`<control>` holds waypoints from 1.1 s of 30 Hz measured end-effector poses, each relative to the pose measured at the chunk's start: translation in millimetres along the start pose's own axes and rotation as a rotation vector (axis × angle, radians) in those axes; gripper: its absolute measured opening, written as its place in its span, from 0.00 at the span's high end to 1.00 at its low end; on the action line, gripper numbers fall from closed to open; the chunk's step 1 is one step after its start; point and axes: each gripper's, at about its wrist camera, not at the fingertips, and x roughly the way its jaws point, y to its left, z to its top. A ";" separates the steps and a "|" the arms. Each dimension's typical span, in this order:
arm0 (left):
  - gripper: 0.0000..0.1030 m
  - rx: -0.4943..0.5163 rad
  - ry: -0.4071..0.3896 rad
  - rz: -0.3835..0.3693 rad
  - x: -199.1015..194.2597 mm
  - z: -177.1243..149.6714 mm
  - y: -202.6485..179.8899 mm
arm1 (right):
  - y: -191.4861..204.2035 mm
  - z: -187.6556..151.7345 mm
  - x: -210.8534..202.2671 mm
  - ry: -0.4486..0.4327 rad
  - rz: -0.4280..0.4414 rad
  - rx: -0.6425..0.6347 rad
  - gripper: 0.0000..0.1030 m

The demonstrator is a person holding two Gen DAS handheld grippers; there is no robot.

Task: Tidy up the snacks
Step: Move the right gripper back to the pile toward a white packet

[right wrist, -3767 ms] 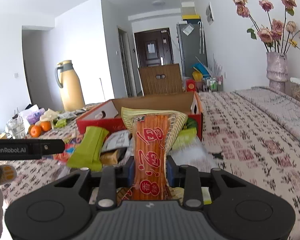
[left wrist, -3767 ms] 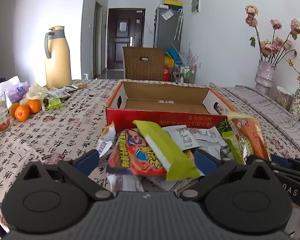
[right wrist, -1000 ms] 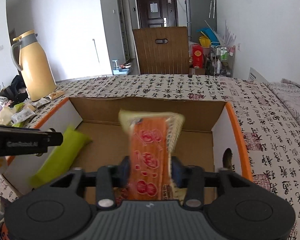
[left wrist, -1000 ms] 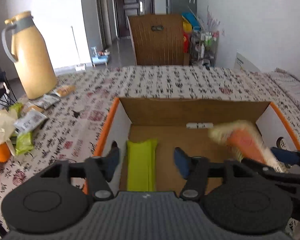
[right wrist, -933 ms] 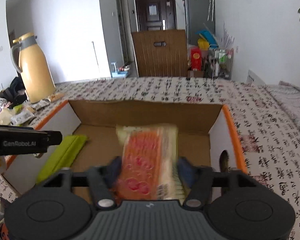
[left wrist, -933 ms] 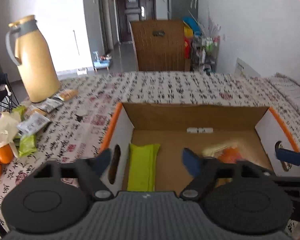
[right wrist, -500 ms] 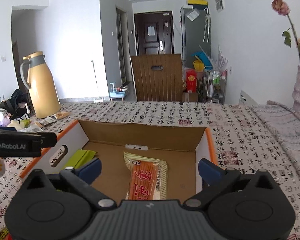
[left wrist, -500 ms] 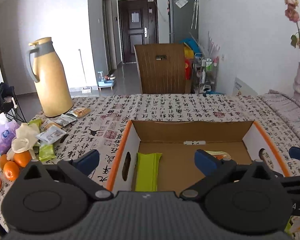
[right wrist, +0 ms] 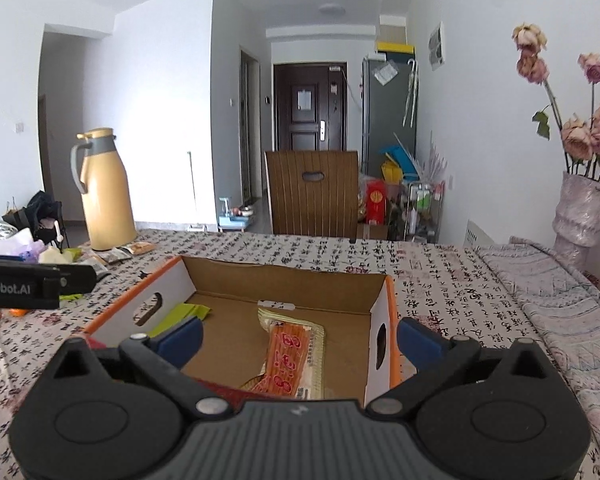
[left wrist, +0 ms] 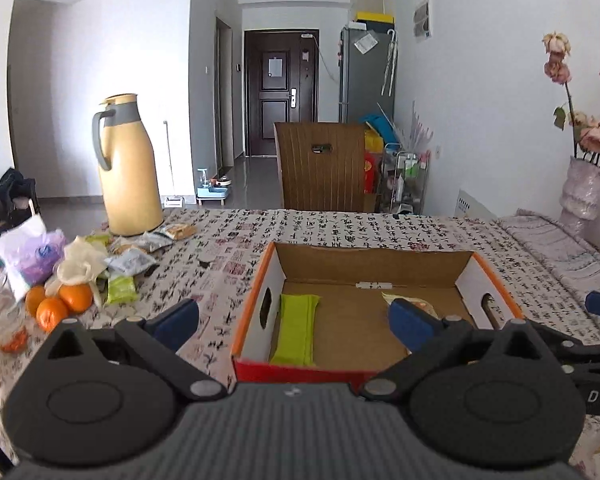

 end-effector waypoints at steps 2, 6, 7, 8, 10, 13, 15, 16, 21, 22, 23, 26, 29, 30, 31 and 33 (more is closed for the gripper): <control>0.00 -0.038 -0.004 -0.018 -11.6 -11.1 7.1 | 1.5 -7.9 -13.3 -0.012 0.004 0.004 0.00; 0.00 -0.059 -0.018 -0.032 -32.6 -35.3 15.5 | 1.1 -26.1 -36.5 -0.023 0.002 0.010 0.00; 0.00 -0.058 -0.022 -0.034 -37.8 -41.0 16.7 | 0.6 -31.3 -42.2 -0.025 0.001 0.014 0.00; 0.00 -0.054 -0.026 -0.036 -42.2 -45.7 18.0 | -0.2 -36.2 -48.0 -0.027 -0.001 0.016 0.00; 0.00 -0.044 -0.034 -0.043 -51.2 -56.6 19.7 | -2.2 -46.7 -59.2 -0.029 -0.010 0.020 0.00; 0.00 -0.025 -0.044 -0.058 -62.8 -71.5 21.6 | -6.6 -64.3 -76.1 -0.018 -0.022 0.042 0.00; 0.00 -0.030 -0.033 -0.090 -67.9 -81.9 24.3 | -6.5 -75.9 -86.1 -0.012 -0.031 0.042 0.00; 0.00 -0.031 -0.025 -0.100 -68.7 -87.3 24.5 | -6.9 -80.6 -90.1 -0.010 -0.034 0.041 0.00; 0.00 -0.015 0.023 -0.120 -72.2 -116.1 19.8 | -8.7 -112.4 -103.2 0.039 -0.064 0.064 0.00; 0.00 -0.009 0.030 -0.127 -73.2 -120.5 18.5 | -9.1 -119.3 -103.5 0.057 -0.065 0.076 0.00; 0.00 0.003 0.033 -0.131 -75.0 -125.3 16.2 | -9.9 -126.6 -103.7 0.078 -0.065 0.084 0.00; 0.00 0.027 0.039 -0.132 -78.5 -135.4 12.7 | -6.8 -147.4 -104.4 0.129 -0.080 0.085 0.00; 0.00 0.031 0.054 -0.136 -78.8 -140.9 12.1 | -3.2 -159.7 -105.0 0.157 -0.079 0.089 0.00; 0.00 0.034 0.058 -0.135 -78.2 -141.4 11.2 | -1.6 -161.5 -104.9 0.157 -0.078 0.083 0.00; 0.00 0.036 0.062 -0.135 -77.9 -142.6 10.9 | -0.6 -162.8 -105.3 0.154 -0.075 0.075 0.00; 0.00 0.043 0.070 -0.136 -77.0 -144.3 9.9 | 3.7 -163.3 -104.7 0.140 -0.072 0.055 0.04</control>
